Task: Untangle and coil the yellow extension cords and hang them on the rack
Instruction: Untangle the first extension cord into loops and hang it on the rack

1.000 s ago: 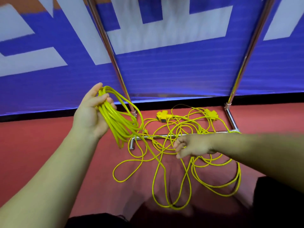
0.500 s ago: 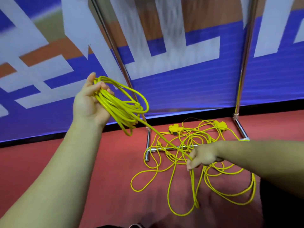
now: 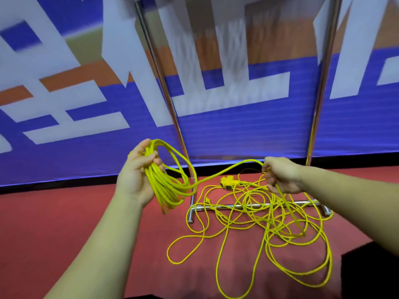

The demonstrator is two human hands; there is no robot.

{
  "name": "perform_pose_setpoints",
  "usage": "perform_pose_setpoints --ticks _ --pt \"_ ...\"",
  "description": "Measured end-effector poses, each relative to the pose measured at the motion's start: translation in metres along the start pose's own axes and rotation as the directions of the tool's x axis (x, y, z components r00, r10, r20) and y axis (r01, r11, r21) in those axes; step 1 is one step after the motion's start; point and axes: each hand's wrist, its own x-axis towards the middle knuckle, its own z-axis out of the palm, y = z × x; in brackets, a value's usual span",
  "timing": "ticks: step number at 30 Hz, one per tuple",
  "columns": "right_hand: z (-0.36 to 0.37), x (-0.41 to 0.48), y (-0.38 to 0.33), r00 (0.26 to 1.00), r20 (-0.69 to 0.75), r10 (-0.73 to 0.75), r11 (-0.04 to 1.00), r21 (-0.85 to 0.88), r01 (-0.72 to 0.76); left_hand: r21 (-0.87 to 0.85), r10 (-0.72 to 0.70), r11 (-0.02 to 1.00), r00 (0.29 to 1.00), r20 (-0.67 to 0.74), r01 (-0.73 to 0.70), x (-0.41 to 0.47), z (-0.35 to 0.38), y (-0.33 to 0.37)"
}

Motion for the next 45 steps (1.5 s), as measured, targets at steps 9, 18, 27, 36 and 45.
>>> perform_pose_setpoints --ticks 9,18,27,36,45 --pt "0.019 -0.028 -0.035 0.982 0.111 -0.151 0.972 -0.165 0.168 0.077 -0.062 0.996 0.993 0.099 0.054 0.012 0.023 -0.027" --pt "0.018 -0.018 -0.016 0.979 0.102 -0.175 0.868 -0.453 0.203 0.082 -0.1 0.992 0.994 0.054 0.095 0.041 0.01 -0.04" --pt "0.022 -0.014 -0.03 0.969 -0.008 -0.247 0.945 -0.223 0.239 0.199 -0.224 0.963 0.946 0.233 0.179 0.021 0.035 -0.068" --pt "0.028 -0.023 -0.057 0.982 0.181 -0.048 0.984 0.178 0.016 0.317 -0.269 0.925 0.95 0.155 0.21 0.006 0.063 -0.094" --pt "0.021 -0.022 -0.067 0.977 0.193 -0.087 0.946 0.323 0.02 0.249 -0.339 0.93 0.893 0.297 0.27 0.003 0.081 -0.103"
